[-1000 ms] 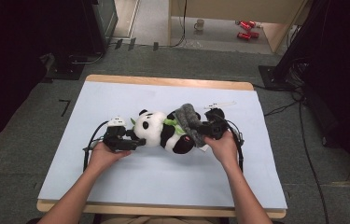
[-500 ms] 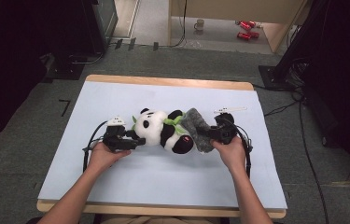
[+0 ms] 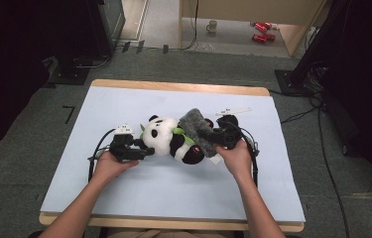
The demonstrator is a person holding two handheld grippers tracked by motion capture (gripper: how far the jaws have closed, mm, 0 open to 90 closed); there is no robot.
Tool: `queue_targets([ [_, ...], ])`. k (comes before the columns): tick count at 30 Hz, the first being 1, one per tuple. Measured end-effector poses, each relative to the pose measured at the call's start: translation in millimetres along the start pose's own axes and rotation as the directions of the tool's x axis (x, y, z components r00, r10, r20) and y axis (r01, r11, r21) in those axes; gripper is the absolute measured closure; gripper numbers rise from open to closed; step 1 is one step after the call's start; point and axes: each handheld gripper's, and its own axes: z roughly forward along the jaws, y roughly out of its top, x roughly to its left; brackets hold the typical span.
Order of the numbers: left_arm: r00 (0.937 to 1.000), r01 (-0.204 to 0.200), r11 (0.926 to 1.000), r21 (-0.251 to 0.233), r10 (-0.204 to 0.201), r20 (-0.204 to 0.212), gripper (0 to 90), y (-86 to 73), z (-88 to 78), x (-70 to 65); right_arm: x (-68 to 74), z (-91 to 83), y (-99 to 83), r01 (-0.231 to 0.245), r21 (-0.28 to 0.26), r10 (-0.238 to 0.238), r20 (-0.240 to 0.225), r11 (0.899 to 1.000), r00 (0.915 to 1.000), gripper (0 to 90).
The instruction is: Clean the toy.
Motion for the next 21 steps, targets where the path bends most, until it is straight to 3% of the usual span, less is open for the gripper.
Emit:
queue_targets([
  [4, 1.0000, -0.007, 1.0000, -0.001, 0.007, -0.002, 35.0, -0.3, 0.1, -1.0, -5.5, 6.2, -7.2, -0.012, 0.004, 0.012, -0.009, 1.000, 0.9999, 77.7],
  [21, 1.0000, 0.000, 0.9999, -0.015, 0.000, 0.005, 35.5, -0.2, 1.0, -1.7, -20.6, -8.3, -30.0, -0.056, 0.042, 0.055, 0.027, 0.998, 0.9981, 77.5],
])
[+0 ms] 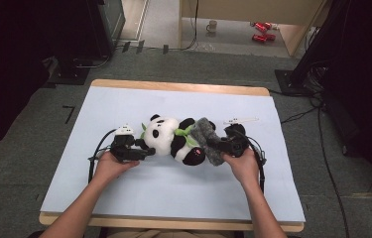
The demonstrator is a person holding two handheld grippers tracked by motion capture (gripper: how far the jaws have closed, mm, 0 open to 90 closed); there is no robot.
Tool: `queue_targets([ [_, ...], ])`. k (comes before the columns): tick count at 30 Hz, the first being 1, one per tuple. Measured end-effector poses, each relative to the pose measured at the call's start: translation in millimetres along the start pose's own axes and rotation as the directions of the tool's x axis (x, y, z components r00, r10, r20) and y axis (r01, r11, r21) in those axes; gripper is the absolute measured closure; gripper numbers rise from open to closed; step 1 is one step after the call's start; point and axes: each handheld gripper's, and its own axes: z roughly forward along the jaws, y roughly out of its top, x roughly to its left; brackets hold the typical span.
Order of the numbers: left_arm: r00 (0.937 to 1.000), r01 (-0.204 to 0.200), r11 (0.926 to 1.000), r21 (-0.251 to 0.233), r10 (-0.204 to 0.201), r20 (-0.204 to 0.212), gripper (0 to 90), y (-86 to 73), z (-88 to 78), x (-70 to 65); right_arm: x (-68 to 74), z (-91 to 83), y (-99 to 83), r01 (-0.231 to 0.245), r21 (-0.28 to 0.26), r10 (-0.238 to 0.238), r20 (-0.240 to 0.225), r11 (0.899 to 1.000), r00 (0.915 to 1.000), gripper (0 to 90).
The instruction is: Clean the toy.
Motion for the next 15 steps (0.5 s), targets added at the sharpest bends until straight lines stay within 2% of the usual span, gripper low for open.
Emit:
queue_targets([
  [6, 0.9995, 0.028, 0.9996, -0.003, -0.028, 0.016, 36.8, 0.9, -0.2, 0.0, -4.6, -10.8, 4.1, 0.003, -0.015, -0.002, 0.058, 1.000, 0.9983, 77.9],
  [8, 0.9995, 0.027, 0.9996, 0.001, -0.027, 0.017, 37.7, 1.1, 0.2, -1.7, -1.9, -17.5, 7.8, -0.001, -0.033, 0.002, 0.050, 0.999, 0.9987, 78.0],
  [10, 0.9999, 0.009, 0.9999, 0.008, -0.009, 0.011, 38.5, 1.0, 0.6, -3.2, 2.3, -24.6, 11.9, 0.001, -0.054, 0.001, 0.037, 0.999, 0.9993, 78.0],
  [15, 0.9997, 0.024, 0.9997, 0.006, -0.024, -0.003, 42.6, 2.7, -0.2, -5.6, 21.3, -41.9, 22.7, 0.020, -0.089, -0.020, -0.001, 0.996, 0.9998, 78.0],
])
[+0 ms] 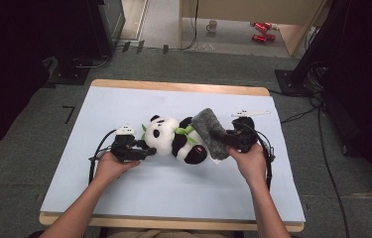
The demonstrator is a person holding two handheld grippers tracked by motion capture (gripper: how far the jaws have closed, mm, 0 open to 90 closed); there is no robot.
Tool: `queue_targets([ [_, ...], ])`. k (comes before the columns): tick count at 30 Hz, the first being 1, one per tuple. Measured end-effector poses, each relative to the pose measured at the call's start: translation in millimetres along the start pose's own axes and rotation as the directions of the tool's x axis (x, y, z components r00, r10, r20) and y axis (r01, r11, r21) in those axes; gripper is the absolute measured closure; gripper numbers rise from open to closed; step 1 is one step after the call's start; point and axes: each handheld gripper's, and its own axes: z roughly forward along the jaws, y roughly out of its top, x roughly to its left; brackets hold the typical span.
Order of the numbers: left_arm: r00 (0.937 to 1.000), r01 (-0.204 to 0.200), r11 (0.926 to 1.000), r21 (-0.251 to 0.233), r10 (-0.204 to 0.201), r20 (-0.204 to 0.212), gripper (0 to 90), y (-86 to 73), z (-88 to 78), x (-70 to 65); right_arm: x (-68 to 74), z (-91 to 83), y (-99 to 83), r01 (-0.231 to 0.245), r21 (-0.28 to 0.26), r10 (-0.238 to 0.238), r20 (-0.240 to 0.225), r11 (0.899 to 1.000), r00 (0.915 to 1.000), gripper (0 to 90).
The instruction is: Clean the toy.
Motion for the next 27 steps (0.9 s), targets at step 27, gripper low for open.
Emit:
queue_targets([
  [27, 1.0000, 0.004, 0.9998, 0.018, -0.004, -0.006, 45.3, 1.0, 0.6, -0.8, -3.0, 20.9, -21.5, -0.008, 0.082, 0.008, 0.004, 0.997, 1.0000, 78.1],
])
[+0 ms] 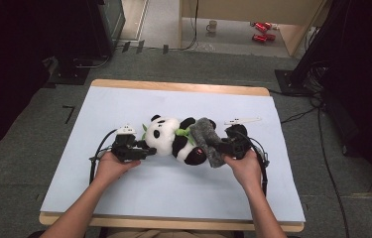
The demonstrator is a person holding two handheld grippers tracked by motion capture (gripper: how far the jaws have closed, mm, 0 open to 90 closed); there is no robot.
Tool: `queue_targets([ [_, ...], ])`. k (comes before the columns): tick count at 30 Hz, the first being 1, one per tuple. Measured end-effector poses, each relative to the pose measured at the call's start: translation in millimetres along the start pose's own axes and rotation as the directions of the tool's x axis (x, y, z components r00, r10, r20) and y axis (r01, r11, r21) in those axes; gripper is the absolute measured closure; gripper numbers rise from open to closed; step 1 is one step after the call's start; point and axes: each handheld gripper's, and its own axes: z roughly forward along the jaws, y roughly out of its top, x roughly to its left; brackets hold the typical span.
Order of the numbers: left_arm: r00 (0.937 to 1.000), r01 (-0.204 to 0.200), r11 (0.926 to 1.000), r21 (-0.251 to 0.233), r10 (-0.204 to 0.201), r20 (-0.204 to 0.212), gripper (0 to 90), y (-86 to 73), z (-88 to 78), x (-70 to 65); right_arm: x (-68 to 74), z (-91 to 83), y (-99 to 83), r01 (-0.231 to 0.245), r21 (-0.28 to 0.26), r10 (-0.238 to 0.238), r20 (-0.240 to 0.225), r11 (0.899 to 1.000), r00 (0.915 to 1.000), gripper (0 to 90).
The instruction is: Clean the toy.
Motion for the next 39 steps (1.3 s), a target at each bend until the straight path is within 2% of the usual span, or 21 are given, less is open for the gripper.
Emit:
queue_targets([
  [5, 1.0000, 0.006, 1.0000, -0.005, -0.006, 0.001, 45.4, 0.3, -0.2, 0.0, -5.1, -12.2, 3.6, -0.012, -0.046, 0.013, 0.014, 0.999, 0.9998, 78.1],
  [11, 0.9999, 0.012, 0.9999, -0.005, -0.012, -0.004, 45.3, 0.7, -0.3, -1.1, 10.8, -31.8, 14.7, 0.017, -0.111, -0.018, -0.008, 0.994, 0.9998, 78.0],
  [14, 0.9999, 0.012, 0.9999, -0.005, -0.012, -0.005, 45.4, 0.9, -0.4, -1.4, 21.6, -29.9, 16.8, 0.043, -0.109, -0.046, -0.032, 0.993, 0.9984, 77.9],
  [17, 0.9999, 0.010, 0.9999, -0.002, -0.010, -0.006, 45.4, 1.0, -0.7, -1.5, 27.5, -17.6, 14.2, 0.054, -0.064, -0.057, -0.054, 0.997, 0.9969, 77.9],
  [19, 1.0000, 0.001, 1.0000, 0.004, -0.001, -0.008, 45.5, 0.7, -0.5, -2.0, 25.6, -7.1, 9.9, 0.053, -0.028, -0.054, -0.053, 0.998, 0.9971, 77.9],
  [21, 0.9999, -0.006, 0.9999, 0.009, 0.006, -0.009, 45.6, 0.3, -0.3, -2.3, 19.5, 0.0, 5.8, 0.026, -0.014, -0.026, -0.068, 1.000, 0.9974, 77.8],
  [23, 0.9999, -0.009, 0.9999, 0.009, 0.009, -0.010, 45.7, 0.2, 0.0, -2.5, 14.9, 3.7, 3.0, 0.016, -0.009, -0.017, -0.062, 1.000, 0.9979, 77.8],
  [26, 0.9999, -0.012, 0.9999, 0.008, 0.012, -0.012, 45.7, 0.2, 0.0, -2.8, 8.0, 6.8, 0.1, 0.010, -0.002, -0.010, -0.023, 1.000, 0.9997, 77.8],
  [30, 0.9998, -0.021, 0.9998, 0.001, 0.021, -0.006, 47.0, 0.4, -0.8, -3.3, -2.2, 9.4, -4.0, -0.016, 0.003, 0.016, -0.021, 1.000, 0.9997, 77.8],
  [34, 1.0000, -0.007, 1.0000, 0.001, 0.007, -0.001, 47.9, 0.8, -1.2, -3.5, -7.5, 11.0, -4.7, -0.019, 0.000, 0.019, -0.007, 1.000, 0.9998, 77.7],
  [39, 1.0000, -0.007, 1.0000, -0.001, 0.007, 0.002, 48.7, 1.0, -3.6, -6.9, -13.0, 15.4, -2.7, -0.026, -0.003, 0.026, 0.002, 1.000, 0.9997, 77.7],
])
